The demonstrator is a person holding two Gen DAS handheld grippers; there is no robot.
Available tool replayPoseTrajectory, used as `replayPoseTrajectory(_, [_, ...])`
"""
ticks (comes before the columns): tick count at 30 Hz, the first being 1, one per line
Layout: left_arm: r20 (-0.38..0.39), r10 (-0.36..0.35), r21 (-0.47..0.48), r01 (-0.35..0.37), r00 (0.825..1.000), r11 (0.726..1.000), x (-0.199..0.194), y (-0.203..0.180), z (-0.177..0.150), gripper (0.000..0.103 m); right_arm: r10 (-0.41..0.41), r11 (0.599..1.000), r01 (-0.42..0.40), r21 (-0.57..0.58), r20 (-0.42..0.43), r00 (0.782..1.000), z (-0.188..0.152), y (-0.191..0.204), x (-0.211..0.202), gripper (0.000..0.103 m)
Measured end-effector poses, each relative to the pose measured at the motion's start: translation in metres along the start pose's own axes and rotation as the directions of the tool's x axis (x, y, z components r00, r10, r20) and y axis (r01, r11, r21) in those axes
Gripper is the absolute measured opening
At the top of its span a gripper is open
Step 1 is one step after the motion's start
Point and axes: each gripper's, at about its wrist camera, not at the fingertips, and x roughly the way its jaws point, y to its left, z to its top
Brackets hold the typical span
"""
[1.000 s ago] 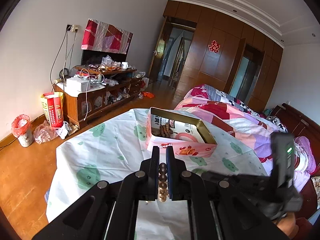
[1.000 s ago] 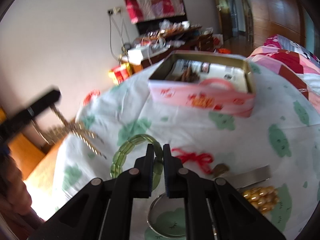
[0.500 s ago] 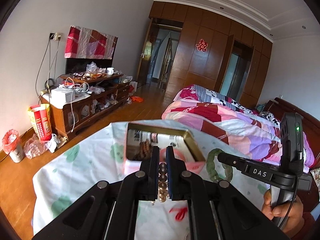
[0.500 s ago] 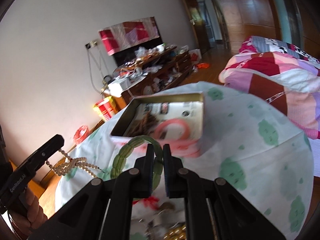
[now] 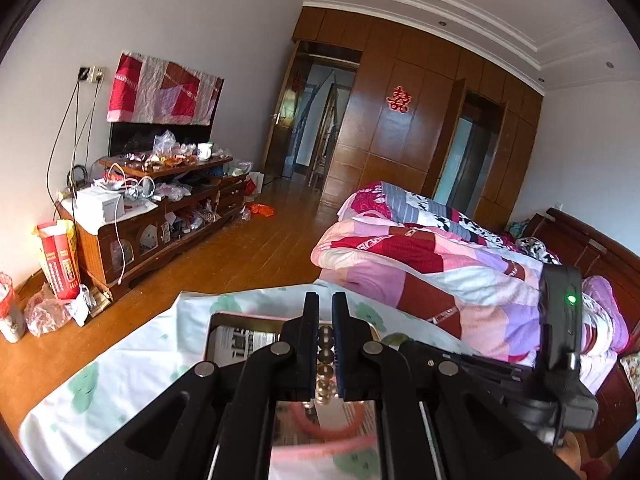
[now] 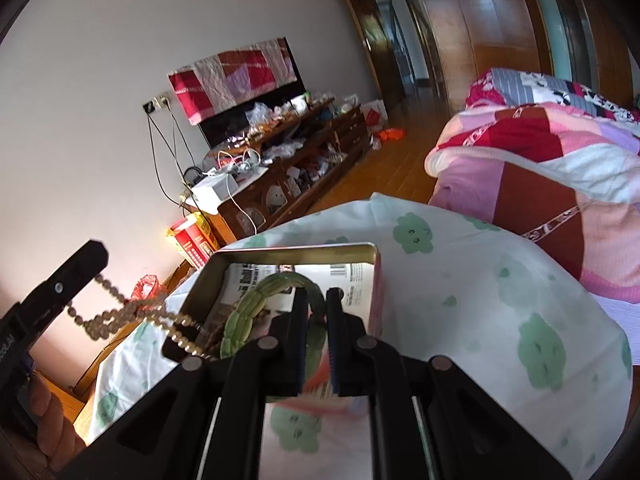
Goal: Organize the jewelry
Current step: 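Lower the pearls into the tin with the left tool while the right tool releases the jade bangle inside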
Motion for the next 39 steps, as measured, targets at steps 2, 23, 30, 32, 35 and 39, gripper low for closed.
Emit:
replayPoseTrajectory(2, [-0.021, 0.015, 0.001, -0.015, 1.000, 1.000, 0.022, 0.002, 0.000, 0.005, -0.008, 1.000, 0.008, -0.002, -0.009, 1.000, 0.005, -0.003, 0.011, 0.012])
replayPoseTrajectory(23, [-0.222, 0.178, 0.097, -0.160, 0.959, 0.982, 0.093, 0.005, -0.040, 0.006, -0.036, 0.998, 0.032, -0.050, -0.075, 0.997, 0.002, -0.009, 0.062, 0.016])
replayPoseTrajectory(30, [-0.296, 0.211, 0.096, -0.191, 0.932, 0.977, 0.103, 0.009, -0.044, 0.024, 0.005, 1.000, -0.005, -0.001, 0.006, 1.000, 0.006, -0.018, 0.043, 0.020])
replayPoseTrajectory(32, [-0.277, 0.218, 0.088, -0.201, 0.936, 0.976, 0.101, 0.010, -0.043, 0.052, -0.009, 1.000, 0.009, 0.007, 0.043, 0.999, 0.010, -0.018, 0.036, 0.030])
replayPoseTrajectory(35, [-0.210, 0.246, 0.091, -0.232, 0.946, 0.968, 0.092, 0.007, -0.040, 0.071, -0.055, 0.998, 0.052, 0.031, 0.101, 0.993, 0.011, -0.022, 0.027, 0.060])
replayPoseTrajectory(39, [-0.200, 0.275, 0.113, -0.257, 0.940, 0.960, 0.093, 0.007, -0.039, 0.071, -0.058, 0.997, 0.053, 0.049, 0.108, 0.992, 0.014, -0.026, 0.026, 0.060])
